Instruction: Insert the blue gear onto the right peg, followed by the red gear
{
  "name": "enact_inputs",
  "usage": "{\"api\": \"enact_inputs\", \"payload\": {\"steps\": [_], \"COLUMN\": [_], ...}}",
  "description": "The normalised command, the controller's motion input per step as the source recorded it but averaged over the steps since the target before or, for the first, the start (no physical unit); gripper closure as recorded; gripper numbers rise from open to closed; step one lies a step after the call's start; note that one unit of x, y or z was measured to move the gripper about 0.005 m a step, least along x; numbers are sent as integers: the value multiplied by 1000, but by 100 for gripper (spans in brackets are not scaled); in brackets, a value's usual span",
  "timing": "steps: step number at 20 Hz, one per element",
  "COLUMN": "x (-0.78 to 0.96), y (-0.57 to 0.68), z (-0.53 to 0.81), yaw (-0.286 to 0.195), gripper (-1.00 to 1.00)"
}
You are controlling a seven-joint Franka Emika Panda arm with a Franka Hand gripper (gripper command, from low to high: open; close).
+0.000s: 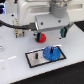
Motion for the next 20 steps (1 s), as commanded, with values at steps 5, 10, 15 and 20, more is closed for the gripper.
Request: {"api": "enact_inputs", "payload": {"steps": [5,10,15,20], "x": [-558,-340,-164,-100], "y": [-27,-63,-64,-97], "z": [-179,-232,-213,-176], "yaw": [0,0,0,0], "gripper": [-100,-100,-100,-100]}}
